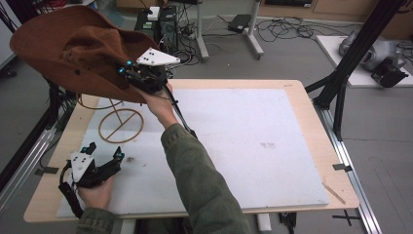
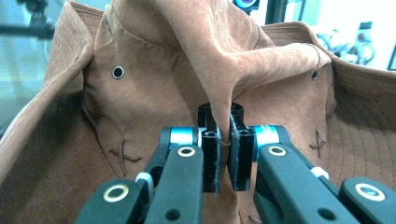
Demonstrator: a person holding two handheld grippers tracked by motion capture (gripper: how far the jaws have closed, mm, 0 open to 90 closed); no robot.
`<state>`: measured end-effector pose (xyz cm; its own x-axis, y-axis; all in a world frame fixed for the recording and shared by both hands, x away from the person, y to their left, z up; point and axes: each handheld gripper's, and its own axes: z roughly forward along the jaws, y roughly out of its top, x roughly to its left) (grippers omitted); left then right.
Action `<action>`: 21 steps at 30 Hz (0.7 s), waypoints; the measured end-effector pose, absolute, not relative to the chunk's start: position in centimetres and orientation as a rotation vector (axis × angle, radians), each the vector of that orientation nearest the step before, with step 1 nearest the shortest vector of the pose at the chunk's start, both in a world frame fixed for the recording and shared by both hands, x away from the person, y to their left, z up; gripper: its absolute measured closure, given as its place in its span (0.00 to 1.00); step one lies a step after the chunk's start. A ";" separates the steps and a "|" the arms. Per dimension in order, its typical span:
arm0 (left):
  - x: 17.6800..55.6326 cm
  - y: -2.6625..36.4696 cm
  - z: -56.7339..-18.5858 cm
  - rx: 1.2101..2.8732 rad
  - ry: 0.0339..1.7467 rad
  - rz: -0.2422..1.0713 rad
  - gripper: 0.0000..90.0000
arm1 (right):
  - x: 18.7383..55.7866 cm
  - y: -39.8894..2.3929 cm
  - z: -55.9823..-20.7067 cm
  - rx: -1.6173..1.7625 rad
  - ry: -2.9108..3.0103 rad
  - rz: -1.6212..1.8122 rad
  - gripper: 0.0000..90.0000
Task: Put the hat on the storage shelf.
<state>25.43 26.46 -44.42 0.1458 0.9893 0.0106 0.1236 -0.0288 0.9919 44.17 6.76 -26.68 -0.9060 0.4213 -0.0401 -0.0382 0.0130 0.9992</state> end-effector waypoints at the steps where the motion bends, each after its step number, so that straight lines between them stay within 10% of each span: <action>1: 25.4 26.4 -44.4 1.383 1.179 1.053 0.17 | 44.2 6.8 -26.7 0.388 1.981 1.953 0.95; 21: 25.5 26.4 -44.5 1.391 1.180 1.051 0.17 | 44.4 7.6 -26.5 0.244 2.116 1.752 0.95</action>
<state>25.51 26.43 -44.47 0.1499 0.9886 0.0156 0.1292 -0.0352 0.9910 44.37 7.58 -26.46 -0.9122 0.3688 -0.1786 -0.1067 0.2071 0.9725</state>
